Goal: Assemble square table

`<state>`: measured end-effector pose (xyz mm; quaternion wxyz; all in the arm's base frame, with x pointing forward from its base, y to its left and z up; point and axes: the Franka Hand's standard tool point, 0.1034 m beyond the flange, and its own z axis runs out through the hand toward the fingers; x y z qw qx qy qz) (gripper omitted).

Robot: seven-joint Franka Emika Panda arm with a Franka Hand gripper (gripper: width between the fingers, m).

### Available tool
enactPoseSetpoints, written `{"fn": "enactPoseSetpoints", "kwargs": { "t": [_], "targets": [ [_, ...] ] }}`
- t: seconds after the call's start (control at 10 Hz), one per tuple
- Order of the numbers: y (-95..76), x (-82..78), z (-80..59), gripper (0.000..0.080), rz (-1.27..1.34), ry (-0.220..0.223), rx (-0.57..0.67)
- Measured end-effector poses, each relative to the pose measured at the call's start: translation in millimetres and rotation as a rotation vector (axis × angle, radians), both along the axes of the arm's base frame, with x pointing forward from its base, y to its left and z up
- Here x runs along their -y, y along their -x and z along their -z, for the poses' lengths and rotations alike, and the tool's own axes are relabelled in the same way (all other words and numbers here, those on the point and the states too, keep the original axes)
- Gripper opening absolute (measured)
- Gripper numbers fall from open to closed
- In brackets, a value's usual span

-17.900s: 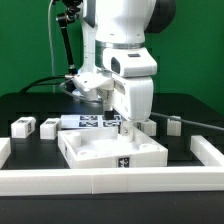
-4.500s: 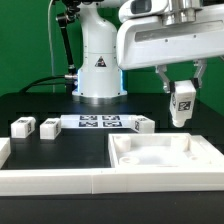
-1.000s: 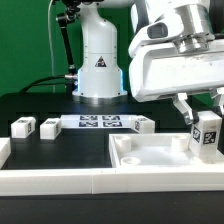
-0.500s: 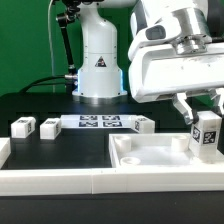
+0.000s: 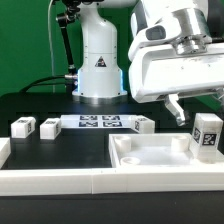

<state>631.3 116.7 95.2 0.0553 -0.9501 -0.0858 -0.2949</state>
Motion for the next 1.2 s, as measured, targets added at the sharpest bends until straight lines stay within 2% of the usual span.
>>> {"fn": "enactPoseSetpoints", "kwargs": {
  "t": [0.3, 0.6, 0.7, 0.8, 1.0, 1.1, 1.2],
  "targets": [
    [0.0, 0.0, 0.0, 0.0647, 0.0, 0.0, 0.0],
    [-0.3, 0.2, -1.4, 0.0649, -0.001, 0.001, -0.004],
    [-2.9, 2.2, -14.9, 0.0649, -0.004, 0.004, -0.008],
    [-5.7, 6.6, -22.7, 0.0649, -0.006, 0.01, -0.001],
    [-6.3, 8.0, -25.5, 0.0649, -0.01, 0.012, -0.035],
    [-4.3, 5.8, -22.7, 0.0649, -0.018, 0.013, -0.069],
    [-0.9, 2.5, -19.0, 0.0649, -0.028, 0.011, -0.163]
  ]
}}
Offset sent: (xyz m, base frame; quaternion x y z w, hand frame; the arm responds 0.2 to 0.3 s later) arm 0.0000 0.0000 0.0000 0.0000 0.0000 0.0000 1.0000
